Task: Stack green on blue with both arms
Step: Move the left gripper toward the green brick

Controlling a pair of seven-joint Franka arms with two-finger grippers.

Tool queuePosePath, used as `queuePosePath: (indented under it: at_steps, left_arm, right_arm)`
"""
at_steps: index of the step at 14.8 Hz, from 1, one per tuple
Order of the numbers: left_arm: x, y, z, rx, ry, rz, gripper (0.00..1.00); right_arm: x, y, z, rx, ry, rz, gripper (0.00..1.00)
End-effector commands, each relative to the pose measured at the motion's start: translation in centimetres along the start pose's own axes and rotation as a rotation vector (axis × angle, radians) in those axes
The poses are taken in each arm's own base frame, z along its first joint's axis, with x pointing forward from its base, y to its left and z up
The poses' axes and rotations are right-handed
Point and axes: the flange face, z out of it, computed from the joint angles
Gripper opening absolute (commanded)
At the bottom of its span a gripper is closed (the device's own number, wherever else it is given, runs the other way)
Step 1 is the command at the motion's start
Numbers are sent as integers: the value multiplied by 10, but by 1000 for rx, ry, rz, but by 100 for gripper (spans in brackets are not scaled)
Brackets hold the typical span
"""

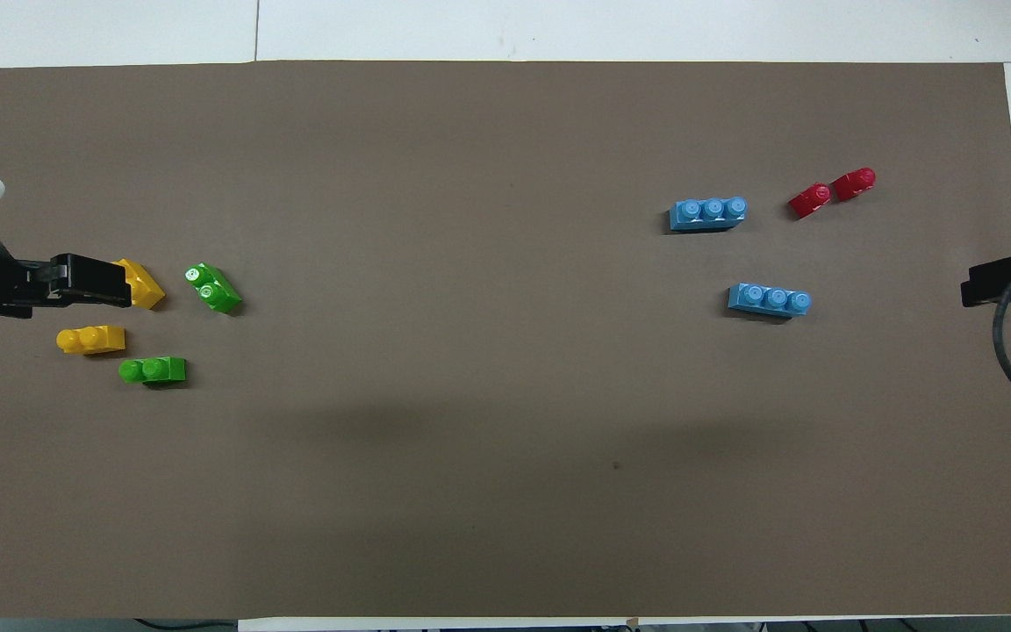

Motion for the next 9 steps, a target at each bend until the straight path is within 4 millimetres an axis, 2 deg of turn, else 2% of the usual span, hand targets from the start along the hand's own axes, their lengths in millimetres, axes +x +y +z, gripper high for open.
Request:
queuePosePath:
  at_steps: [1, 7, 9]
  left_arm:
    - [-5, 1, -6, -11, 16, 14, 100]
    - [-3, -3, -4, -16, 37, -17, 100]
    - [-4, -4, 5, -17, 49, -63, 100]
  right_arm:
    - [0, 6, -1, -1, -2, -18, 100]
    - [0, 10, -1, -1, 1, -13, 100]
    - [1, 17, -1, 0, 8, 7, 100]
